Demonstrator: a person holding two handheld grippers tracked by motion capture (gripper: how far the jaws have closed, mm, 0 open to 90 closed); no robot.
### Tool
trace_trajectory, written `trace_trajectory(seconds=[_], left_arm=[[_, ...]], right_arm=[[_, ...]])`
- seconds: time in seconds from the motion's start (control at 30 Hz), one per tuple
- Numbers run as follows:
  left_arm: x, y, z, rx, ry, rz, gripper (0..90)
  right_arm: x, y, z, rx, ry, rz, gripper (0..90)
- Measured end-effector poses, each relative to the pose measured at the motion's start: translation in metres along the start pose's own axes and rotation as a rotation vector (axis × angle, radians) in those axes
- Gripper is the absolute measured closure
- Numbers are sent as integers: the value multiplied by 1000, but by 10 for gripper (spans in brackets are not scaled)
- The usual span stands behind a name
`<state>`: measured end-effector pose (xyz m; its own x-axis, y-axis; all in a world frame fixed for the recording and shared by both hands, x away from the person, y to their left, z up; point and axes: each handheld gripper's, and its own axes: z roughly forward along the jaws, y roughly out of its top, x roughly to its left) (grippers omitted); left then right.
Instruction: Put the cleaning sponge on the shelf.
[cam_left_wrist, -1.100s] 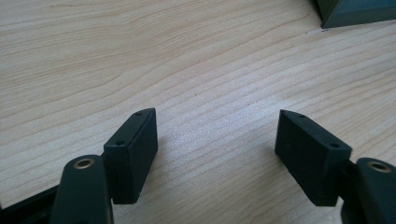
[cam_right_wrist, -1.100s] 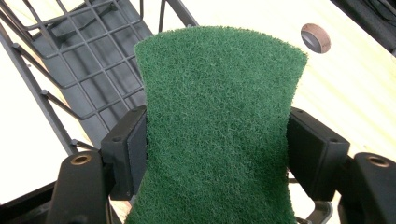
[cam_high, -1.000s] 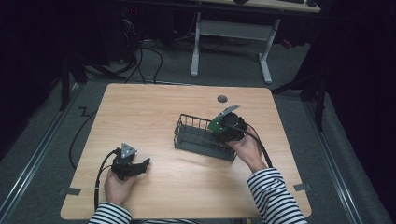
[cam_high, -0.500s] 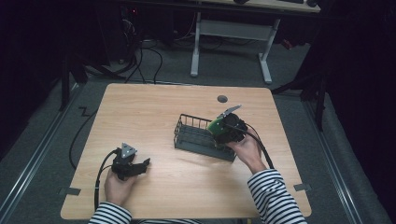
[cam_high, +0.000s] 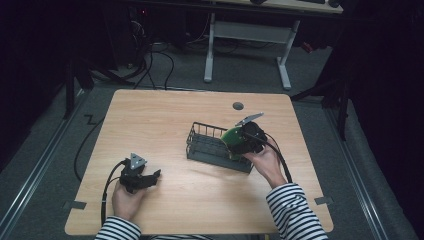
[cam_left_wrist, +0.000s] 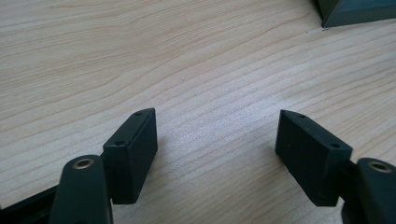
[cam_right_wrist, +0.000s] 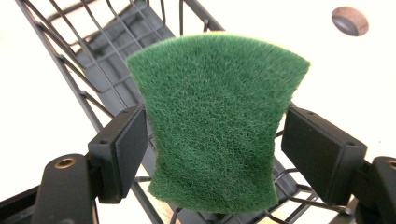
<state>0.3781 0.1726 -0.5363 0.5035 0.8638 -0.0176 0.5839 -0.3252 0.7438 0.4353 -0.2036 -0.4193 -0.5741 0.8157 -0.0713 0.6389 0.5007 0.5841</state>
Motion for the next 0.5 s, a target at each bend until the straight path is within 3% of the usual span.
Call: trace_trajectory(seconds=[0.23,0.5], left_arm=[[0,0,0,-2,-1,-2,301],[0,0,0,-2,-3,-3,301]], right_arm=[[-5,-2,-8,-34,6,30,195],[-11,-9,-36,-126,12,66,208]])
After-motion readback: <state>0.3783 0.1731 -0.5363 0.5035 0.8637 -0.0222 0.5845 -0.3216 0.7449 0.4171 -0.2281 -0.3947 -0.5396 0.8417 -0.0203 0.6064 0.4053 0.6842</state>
